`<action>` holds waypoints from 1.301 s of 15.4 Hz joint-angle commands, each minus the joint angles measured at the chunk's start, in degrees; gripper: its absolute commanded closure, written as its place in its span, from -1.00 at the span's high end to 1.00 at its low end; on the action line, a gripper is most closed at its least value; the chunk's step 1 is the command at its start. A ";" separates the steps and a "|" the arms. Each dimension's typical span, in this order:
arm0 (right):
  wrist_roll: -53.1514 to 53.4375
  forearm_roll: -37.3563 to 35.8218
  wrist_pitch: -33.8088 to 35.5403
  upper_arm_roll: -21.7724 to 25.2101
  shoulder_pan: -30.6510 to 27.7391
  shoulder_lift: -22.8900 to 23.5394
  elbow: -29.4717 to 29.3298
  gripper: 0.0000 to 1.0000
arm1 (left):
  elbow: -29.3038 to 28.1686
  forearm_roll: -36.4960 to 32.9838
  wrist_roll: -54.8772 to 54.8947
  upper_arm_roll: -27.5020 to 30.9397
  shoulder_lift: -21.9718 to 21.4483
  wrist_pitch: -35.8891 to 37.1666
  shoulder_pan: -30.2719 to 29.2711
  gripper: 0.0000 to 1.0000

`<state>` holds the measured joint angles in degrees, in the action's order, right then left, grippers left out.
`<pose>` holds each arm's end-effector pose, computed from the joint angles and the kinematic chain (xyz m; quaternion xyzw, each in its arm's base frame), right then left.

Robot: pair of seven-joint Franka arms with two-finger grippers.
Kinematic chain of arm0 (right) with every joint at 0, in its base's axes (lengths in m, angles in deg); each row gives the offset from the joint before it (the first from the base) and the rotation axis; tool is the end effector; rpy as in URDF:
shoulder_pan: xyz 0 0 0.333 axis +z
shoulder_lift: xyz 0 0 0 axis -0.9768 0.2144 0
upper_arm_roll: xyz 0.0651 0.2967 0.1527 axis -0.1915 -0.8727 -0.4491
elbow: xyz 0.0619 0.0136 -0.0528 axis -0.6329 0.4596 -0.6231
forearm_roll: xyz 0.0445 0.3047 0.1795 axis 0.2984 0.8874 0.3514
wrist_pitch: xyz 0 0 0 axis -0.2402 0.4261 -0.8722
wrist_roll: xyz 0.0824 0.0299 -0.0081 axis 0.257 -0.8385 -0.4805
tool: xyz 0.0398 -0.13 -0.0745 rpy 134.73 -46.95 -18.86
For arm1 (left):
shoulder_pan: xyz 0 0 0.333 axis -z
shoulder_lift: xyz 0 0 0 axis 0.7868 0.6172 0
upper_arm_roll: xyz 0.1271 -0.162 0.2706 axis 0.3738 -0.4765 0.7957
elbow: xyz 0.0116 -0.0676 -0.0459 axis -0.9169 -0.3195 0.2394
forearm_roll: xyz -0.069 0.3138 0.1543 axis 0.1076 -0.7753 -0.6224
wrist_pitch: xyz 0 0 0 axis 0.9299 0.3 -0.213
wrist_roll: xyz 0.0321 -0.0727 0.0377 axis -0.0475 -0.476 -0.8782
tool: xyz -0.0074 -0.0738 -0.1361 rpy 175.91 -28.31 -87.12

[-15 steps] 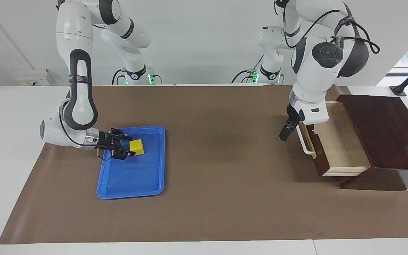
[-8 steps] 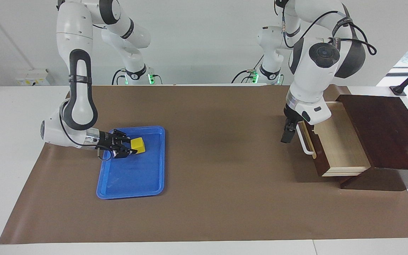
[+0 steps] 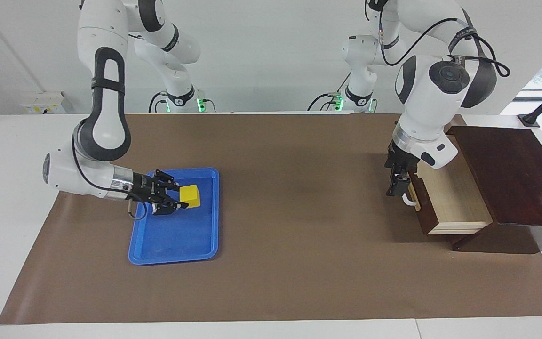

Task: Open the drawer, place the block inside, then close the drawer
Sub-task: 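Carry the block with the right gripper while the left gripper approaches it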

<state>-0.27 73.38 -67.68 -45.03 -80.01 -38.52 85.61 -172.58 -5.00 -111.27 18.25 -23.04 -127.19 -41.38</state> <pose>0.6203 0.0801 0.3757 -0.6993 0.5926 0.3114 0.2506 0.5915 -0.1518 0.4999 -0.7858 -0.6182 -0.0175 0.0010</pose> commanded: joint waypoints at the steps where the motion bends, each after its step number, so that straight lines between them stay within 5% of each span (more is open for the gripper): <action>1: 10.30 3.15 -1.61 0.03 6.84 2.10 -5.80 -1.00 | -2.33 1.14 -2.28 -0.06 -1.57 -2.70 -1.01 1.00; 6: 21.47 3.77 -10.40 -0.06 17.66 1.67 -8.09 -1.00 | -2.15 0.87 -10.70 -0.15 -1.40 -1.57 -0.23 1.00; 9: 22.72 2.71 -14.54 0.03 23.64 1.49 -8.09 -1.00 | -2.07 1.57 -20.43 -0.42 0.79 -0.95 6.26 1.00; 11: 22.81 2.71 -16.04 0.03 24.97 1.49 -8.09 -1.00 | -1.72 4.02 -28.79 -0.51 1.41 -4.00 8.03 1.00; 20: 24.48 2.89 -17.80 0.03 27.52 1.49 -8.18 -1.00 | -2.60 5.09 -33.12 -0.50 3.70 -6.31 16.12 1.00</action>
<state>22.55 75.85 -84.93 -45.21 -52.96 -37.83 78.78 -174.37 -1.04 -143.06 16.79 -19.06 -132.50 -27.16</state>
